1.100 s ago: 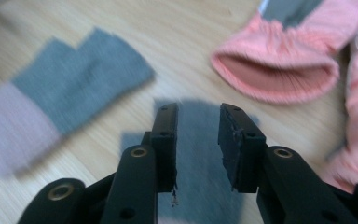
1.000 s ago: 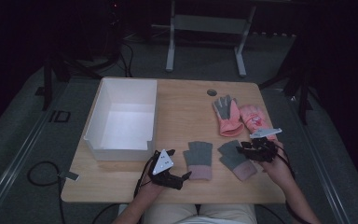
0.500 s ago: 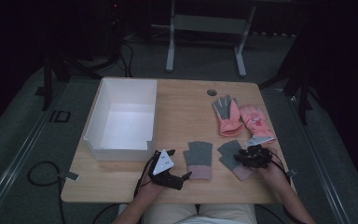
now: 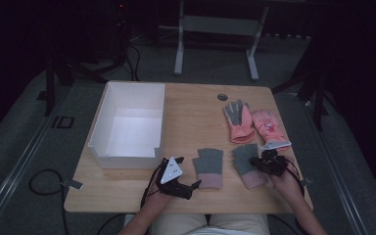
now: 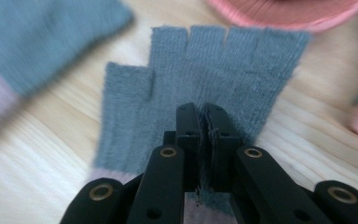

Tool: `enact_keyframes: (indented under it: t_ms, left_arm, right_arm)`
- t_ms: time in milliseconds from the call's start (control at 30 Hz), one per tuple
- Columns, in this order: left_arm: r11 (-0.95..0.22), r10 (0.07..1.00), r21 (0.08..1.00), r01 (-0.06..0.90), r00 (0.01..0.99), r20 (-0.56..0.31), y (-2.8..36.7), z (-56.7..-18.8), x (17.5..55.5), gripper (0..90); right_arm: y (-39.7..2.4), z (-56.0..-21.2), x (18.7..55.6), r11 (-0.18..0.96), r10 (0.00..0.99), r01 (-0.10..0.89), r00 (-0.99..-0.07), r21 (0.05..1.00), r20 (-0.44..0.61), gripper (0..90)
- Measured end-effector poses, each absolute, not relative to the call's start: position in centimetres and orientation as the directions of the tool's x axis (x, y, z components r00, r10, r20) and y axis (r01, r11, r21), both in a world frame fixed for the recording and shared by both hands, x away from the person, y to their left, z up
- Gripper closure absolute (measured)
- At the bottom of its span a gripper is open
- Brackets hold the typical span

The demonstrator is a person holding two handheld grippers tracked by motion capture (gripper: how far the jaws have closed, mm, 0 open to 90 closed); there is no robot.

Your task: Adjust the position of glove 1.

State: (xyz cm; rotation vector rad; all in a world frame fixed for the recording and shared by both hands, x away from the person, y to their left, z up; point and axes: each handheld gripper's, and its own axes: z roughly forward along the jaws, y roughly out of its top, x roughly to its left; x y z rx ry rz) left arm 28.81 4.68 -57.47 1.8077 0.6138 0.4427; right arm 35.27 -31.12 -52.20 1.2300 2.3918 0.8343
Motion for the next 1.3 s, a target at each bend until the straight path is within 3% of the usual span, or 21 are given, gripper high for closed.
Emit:
enact_keyframes:
  t_ms: [267, 400, 1033, 1300]
  left_arm:
    - [-0.244, 0.609, 0.951, 0.189, 0.793, -0.001, 4.7, -57.5, 28.8, 0.0]
    - [-0.244, 0.611, 0.951, 0.189, 0.792, -0.001, 4.7, -57.5, 28.8, 0.0]
    - [-0.246, 0.607, 0.952, 0.184, 0.795, 0.003, 4.7, -57.5, 28.8, 0.0]
    - [-0.248, 0.606, 0.951, 0.183, 0.796, 0.005, 4.7, -57.5, 28.8, 0.0]
  right_arm:
    - [-31.3, -47.5, 32.1, 0.28, 0.89, 0.647, -0.452, 0.709, 0.061, 85.6]
    - [-31.0, -46.9, 31.0, 0.203, 0.919, 0.646, -0.384, 0.736, 0.084, 85.5]
    - [-30.8, -54.1, 33.1, 0.139, 0.966, 0.747, -0.248, 0.65, 0.078, 84.8]
    - [-30.9, -54.8, 33.2, 0.148, 0.964, 0.743, -0.255, 0.653, 0.072, 81.4]
